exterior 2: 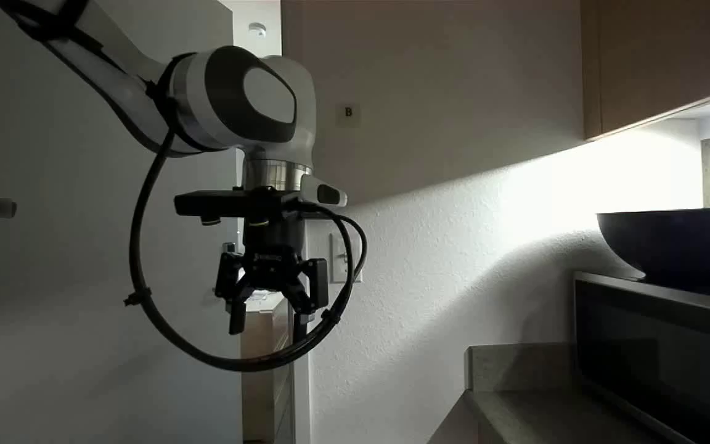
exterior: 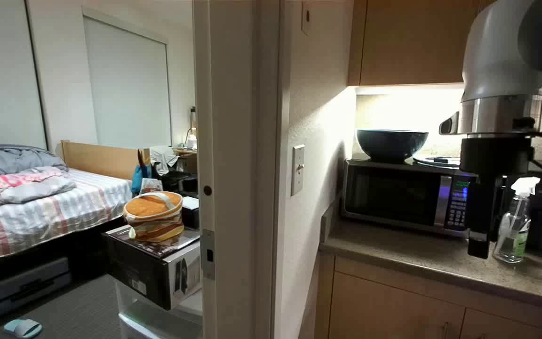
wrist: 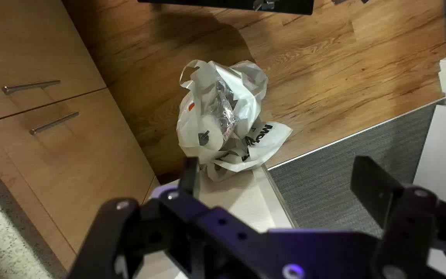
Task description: Switch on the light
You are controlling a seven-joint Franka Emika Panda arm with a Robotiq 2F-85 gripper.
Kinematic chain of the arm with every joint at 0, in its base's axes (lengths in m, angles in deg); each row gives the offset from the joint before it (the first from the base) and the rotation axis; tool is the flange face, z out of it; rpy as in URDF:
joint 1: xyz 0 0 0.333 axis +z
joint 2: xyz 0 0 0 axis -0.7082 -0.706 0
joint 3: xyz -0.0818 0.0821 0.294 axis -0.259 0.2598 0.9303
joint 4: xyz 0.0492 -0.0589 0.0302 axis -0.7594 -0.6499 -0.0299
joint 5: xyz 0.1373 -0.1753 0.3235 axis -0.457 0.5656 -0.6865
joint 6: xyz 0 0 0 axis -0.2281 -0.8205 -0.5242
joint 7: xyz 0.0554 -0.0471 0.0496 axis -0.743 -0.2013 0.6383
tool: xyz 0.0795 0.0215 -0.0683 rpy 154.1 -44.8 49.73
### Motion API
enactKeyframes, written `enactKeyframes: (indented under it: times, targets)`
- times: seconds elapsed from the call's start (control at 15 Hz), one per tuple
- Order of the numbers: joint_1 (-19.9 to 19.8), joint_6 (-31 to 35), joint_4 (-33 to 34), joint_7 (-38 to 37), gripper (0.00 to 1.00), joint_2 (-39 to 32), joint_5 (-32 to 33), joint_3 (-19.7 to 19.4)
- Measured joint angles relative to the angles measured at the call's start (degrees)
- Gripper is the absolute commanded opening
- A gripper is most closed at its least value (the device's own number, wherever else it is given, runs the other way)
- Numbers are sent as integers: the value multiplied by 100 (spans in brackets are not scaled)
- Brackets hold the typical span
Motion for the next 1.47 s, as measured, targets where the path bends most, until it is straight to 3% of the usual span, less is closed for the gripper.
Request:
enactKeyframes:
  times: [0.4, 1.07, 1.47]
  targets:
    - [3, 0, 66, 132, 100, 1, 85, 14]
    - [140, -37, 546, 2005, 100, 2, 1108, -68]
    - [168, -39, 547, 2049, 100, 2, 1123, -84]
